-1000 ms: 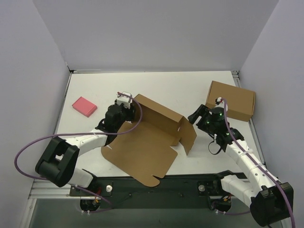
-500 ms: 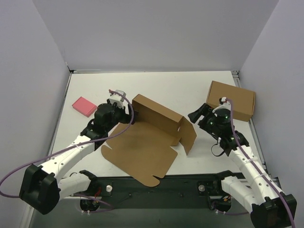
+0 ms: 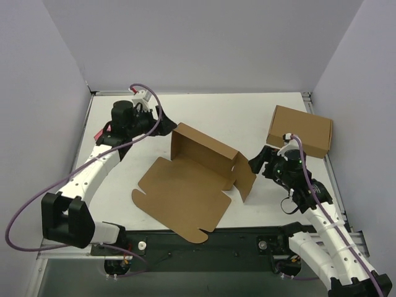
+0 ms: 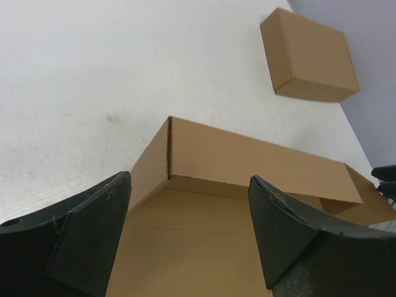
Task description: Fold the paper box
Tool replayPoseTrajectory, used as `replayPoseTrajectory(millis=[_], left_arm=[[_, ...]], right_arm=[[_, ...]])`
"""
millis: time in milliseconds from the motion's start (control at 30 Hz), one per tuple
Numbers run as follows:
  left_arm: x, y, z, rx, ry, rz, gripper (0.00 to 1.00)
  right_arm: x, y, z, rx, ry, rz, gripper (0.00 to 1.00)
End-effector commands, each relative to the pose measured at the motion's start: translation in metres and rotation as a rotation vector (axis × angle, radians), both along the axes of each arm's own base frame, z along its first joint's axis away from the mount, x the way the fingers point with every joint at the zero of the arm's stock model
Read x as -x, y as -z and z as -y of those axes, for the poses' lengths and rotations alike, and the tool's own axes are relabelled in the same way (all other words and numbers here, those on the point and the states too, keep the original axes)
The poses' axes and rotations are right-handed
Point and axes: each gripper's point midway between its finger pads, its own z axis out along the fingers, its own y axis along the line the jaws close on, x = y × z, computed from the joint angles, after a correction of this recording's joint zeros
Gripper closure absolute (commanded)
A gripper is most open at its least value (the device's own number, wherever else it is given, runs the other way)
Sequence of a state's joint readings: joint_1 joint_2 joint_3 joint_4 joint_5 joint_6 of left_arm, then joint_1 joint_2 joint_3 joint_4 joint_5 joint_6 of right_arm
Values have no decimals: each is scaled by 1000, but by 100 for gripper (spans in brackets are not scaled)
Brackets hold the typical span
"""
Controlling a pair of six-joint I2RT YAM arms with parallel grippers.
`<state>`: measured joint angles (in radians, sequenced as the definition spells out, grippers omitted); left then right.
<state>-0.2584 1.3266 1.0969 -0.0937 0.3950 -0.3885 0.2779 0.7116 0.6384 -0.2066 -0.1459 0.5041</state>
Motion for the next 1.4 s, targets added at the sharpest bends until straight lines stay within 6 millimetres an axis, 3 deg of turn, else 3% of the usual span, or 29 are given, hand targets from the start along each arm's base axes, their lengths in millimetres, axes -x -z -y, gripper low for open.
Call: replayPoseTrajectory(millis=[0, 167, 233, 267, 367, 433, 567, 667, 900, 967, 1000, 1167, 1367], left_arm=[[2, 6, 12, 19, 91, -75, 14], [-3, 6, 6, -24, 81, -66, 14], [-4, 9, 3, -43, 77, -66, 14], [-4, 11, 3, -49, 76, -70, 14], [-4, 15, -2, -69, 69, -69, 14], [-5, 14, -4, -78, 65, -61, 14], [-3, 13, -10, -87, 50, -54, 14], [-2, 17, -12, -89, 49, -58, 14], [-1, 19, -10, -51, 47, -67, 14], [-3, 19, -10, -35, 48, -60, 14], [-2, 22, -9, -29, 48, -70, 14], [-19, 34, -19, -11, 3, -85, 15], [-34, 45, -30, 13, -35, -99, 24]], right_arm=[[9, 5, -5, 95, -86, -21, 32], [6, 5, -17, 144, -147, -29, 35], [5, 9, -24, 179, -185, -43, 44], [3, 6, -26, 193, -194, -35, 55], [-3, 7, -31, 254, -243, -33, 71], [-12, 7, -31, 308, -272, -10, 74], [-28, -1, -32, 401, -324, 54, 90], [-42, -8, -37, 449, -370, 114, 97], [-69, -16, -47, 563, -467, 232, 99], [-68, -11, -50, 558, -493, 233, 98], [-74, -19, -54, 551, -489, 280, 98], [-74, -9, -63, 541, -539, 306, 96], [-74, -5, -66, 529, -553, 312, 96]])
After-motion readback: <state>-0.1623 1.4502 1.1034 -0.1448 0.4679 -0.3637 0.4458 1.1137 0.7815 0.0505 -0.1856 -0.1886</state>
